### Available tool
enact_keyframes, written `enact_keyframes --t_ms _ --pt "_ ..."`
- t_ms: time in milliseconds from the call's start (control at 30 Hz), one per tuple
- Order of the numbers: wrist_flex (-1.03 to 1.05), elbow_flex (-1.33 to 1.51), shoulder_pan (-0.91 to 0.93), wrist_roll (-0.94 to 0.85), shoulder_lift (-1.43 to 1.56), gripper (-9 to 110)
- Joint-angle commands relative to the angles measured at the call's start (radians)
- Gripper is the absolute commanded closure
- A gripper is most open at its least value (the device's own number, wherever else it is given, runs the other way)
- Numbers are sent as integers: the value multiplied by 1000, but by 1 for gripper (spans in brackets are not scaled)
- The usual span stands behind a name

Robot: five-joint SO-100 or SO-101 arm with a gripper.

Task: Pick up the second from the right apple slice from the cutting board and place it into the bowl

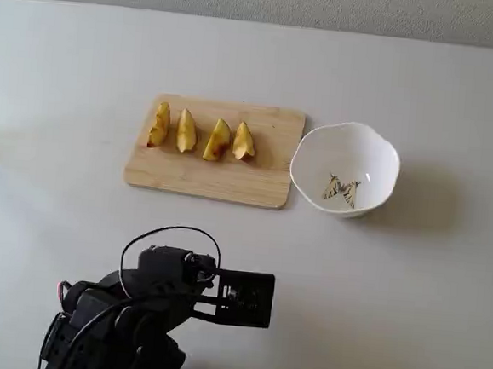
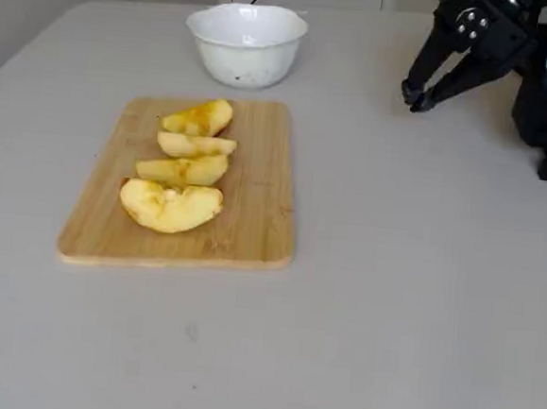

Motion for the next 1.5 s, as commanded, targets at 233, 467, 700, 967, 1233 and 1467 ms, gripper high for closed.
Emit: enact_keyframes --t_ms 233,467,700,967,1233,1467 --pt "2 -3 8 6 -5 101" --pt "-60 -35 -52 -454 -6 78" --pt "0 -735 -155 -634 -864 73" --pt "150 -1388 -258 -667 -1457 73" --pt "236 -1856 -272 -644 -1894 75" --pt "285 -2123 -296 -609 -2121 75"
